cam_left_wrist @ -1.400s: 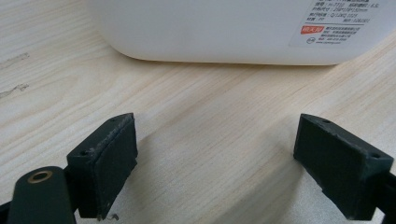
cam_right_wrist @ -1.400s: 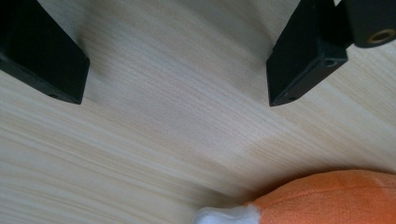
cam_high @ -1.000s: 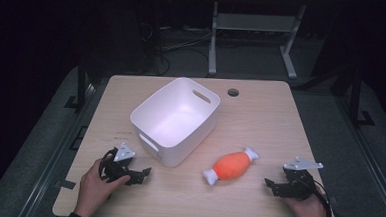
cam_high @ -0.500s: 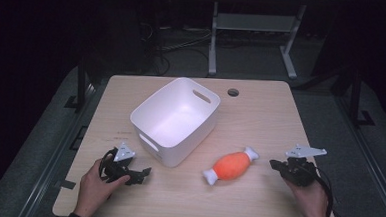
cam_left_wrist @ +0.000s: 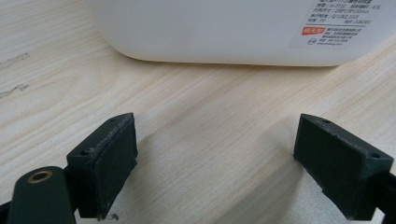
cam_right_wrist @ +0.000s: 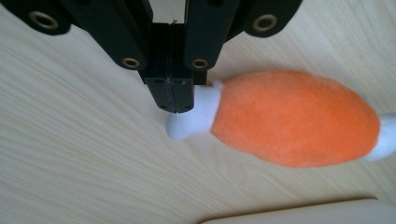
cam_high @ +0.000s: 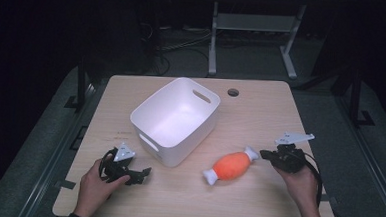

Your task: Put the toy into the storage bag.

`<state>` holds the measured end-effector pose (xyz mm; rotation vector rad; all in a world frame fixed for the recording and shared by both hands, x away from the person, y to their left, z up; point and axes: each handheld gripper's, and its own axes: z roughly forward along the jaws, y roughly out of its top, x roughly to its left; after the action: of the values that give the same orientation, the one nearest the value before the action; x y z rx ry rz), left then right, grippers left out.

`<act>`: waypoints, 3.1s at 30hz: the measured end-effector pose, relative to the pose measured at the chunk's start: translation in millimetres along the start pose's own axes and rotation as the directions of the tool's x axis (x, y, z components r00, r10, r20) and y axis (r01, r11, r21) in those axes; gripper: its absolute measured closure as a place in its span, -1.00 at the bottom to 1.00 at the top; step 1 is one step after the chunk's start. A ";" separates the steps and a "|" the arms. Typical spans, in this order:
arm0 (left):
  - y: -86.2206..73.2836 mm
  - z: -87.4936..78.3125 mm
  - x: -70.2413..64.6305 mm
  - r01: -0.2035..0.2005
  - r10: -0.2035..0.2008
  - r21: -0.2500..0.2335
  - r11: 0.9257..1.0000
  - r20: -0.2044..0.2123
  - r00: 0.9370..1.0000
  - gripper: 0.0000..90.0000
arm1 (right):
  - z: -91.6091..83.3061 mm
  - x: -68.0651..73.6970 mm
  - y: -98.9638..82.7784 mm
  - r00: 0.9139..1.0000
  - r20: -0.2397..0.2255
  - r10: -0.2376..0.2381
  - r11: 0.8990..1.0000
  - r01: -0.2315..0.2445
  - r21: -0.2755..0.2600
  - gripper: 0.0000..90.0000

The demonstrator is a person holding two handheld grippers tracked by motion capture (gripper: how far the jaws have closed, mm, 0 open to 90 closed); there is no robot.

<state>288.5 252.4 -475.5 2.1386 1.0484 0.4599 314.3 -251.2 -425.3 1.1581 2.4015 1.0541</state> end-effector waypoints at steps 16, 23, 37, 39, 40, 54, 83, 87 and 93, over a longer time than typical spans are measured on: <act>0.0 0.0 0.0 0.000 0.000 0.000 1.000 0.000 1.000 -0.72 | 21.3 -6.2 34.1 0.999 -0.034 -0.022 1.000 0.022 0.001 0.99; 0.0 0.0 0.0 0.000 0.000 0.000 1.000 0.000 1.000 -0.72 | 33.2 -7.5 48.1 0.999 -0.037 -0.037 0.999 0.037 0.005 0.99; 0.0 0.0 0.0 0.001 -0.001 0.000 1.000 0.000 1.000 -0.72 | 62.1 -6.8 47.3 0.996 -0.068 -0.056 0.995 0.061 0.078 0.99; 0.0 0.0 0.0 0.000 0.000 0.000 1.000 0.000 1.000 -0.72 | 65.0 -6.2 45.3 0.996 -0.070 -0.057 0.994 0.064 0.093 0.99; 0.0 -0.1 0.0 0.000 0.000 0.000 1.000 0.000 1.000 -0.72 | 66.0 -5.8 44.2 0.995 -0.076 -0.057 0.993 0.064 0.097 0.99; 0.0 0.0 0.0 0.000 0.000 0.000 1.000 0.000 1.000 -0.72 | 56.9 1.0 31.1 0.995 -0.078 -0.061 0.988 0.071 0.134 0.99; 0.0 0.0 0.0 0.001 -0.001 0.000 1.000 0.000 1.000 -0.72 | 20.0 17.2 0.5 0.993 -0.114 -0.029 0.992 0.043 0.119 0.99; 0.0 -0.1 0.0 0.000 0.000 0.000 1.000 0.000 1.000 -0.72 | 17.9 21.6 -4.0 0.992 -0.124 -0.036 0.991 0.051 0.124 0.99; 0.0 0.0 0.0 0.001 -0.001 -0.001 1.000 0.000 1.000 -0.72 | 10.3 30.4 -11.5 0.990 -0.139 -0.038 0.991 0.056 0.122 0.99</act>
<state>288.5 252.5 -475.5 2.1375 1.0487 0.4598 293.6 -227.6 -438.8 1.0951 2.6216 1.0100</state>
